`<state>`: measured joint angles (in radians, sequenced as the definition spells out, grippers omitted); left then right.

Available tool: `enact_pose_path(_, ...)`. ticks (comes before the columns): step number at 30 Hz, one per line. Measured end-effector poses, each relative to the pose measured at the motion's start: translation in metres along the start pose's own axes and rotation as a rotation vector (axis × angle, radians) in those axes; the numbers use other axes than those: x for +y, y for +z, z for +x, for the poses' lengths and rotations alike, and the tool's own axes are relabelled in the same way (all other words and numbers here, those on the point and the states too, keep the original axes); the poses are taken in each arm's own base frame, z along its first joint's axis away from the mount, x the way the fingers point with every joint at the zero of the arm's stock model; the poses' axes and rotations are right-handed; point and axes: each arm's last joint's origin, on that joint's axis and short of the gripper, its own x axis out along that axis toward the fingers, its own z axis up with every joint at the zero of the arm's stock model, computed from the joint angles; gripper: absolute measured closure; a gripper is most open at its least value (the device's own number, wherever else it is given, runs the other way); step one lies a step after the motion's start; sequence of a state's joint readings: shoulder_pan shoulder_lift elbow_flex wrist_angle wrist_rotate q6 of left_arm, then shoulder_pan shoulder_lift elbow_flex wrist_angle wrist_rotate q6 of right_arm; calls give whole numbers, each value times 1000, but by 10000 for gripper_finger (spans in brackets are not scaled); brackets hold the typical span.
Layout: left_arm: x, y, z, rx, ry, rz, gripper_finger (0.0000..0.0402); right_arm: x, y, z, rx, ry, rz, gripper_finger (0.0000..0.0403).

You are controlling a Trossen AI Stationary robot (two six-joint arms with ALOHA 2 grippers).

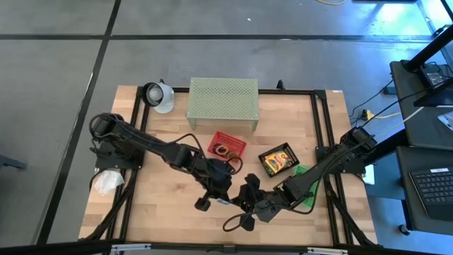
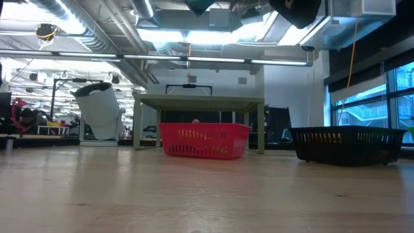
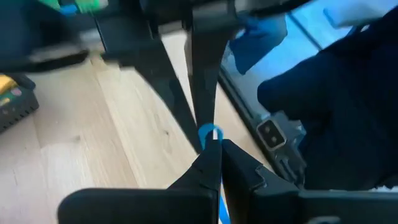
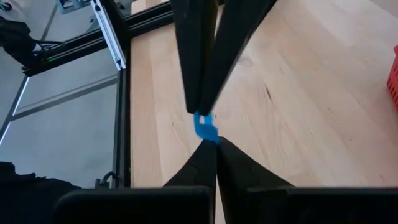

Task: Pick & Place Office Desk Supplies
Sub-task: Put the blue rubber band into the green bin

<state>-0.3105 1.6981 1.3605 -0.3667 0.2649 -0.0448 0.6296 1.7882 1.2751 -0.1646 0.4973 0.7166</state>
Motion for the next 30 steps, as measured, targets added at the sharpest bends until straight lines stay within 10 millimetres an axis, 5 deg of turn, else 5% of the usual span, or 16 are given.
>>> enact_pose_path(15,-4,10,-20,-72,4,3,393,0,3,-2,-24,-18,6,402)
enact_pose_path(30,-3,3,-20,-2,8,-117,228,-8,-1,-10,54,-77,38,403)
